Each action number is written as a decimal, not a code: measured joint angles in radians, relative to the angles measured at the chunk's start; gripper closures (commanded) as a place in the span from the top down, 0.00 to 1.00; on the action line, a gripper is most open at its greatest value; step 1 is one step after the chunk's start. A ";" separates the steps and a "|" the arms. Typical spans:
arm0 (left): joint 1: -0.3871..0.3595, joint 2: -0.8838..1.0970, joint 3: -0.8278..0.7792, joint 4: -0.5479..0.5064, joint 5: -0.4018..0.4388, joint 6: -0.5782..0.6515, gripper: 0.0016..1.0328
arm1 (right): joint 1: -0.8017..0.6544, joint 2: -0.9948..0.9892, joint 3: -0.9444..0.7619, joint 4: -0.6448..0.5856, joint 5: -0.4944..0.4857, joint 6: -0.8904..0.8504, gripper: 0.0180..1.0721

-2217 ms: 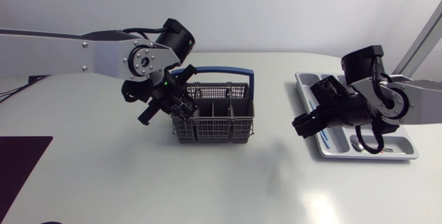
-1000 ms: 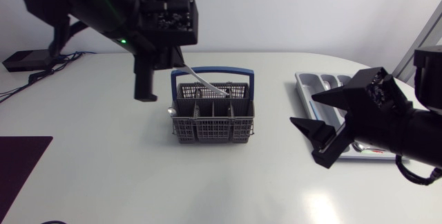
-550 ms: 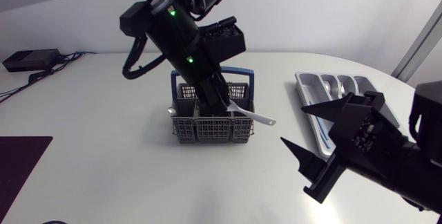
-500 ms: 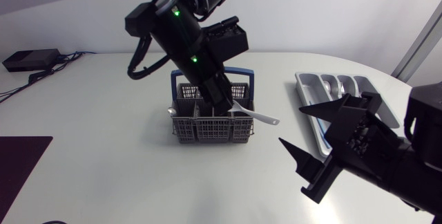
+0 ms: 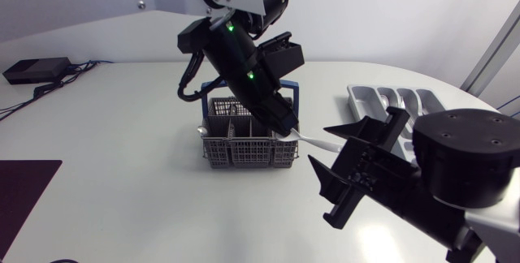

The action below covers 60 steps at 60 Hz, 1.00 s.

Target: Unload the cutlery basket into the drawer organizer.

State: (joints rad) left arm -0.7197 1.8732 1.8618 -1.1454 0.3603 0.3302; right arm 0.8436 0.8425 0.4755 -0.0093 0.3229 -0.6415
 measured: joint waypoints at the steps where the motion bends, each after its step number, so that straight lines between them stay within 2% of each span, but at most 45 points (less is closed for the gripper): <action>1: -0.001 0.001 0.000 -0.001 0.000 -0.003 0.03 | 0.000 0.008 0.000 0.006 0.000 -0.004 0.49; 15: -0.002 0.006 0.006 -0.009 0.002 -0.017 0.03 | 0.012 0.093 0.000 0.063 0.000 -0.031 0.27; 25: -0.002 0.014 0.005 -0.013 0.002 -0.017 0.03 | 0.012 0.133 0.001 0.080 0.002 -0.044 0.26; 32: -0.002 0.026 0.006 -0.014 0.002 -0.017 0.03 | 0.013 0.157 0.004 0.092 0.015 -0.055 0.19; 47: -0.002 0.032 0.010 -0.028 0.014 -0.017 0.03 | 0.018 0.185 0.009 0.134 0.063 -0.101 0.21; 53: -0.002 0.032 0.014 -0.029 0.018 -0.017 0.03 | 0.020 0.185 0.009 0.145 0.071 -0.108 0.36; 60: -0.002 0.032 0.015 -0.038 0.021 -0.017 0.03 | 0.020 0.192 0.009 0.150 0.076 -0.108 0.37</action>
State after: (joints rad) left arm -0.7212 1.9057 1.8767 -1.1835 0.3817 0.3134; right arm 0.8635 1.0348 0.4843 0.1406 0.3988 -0.7494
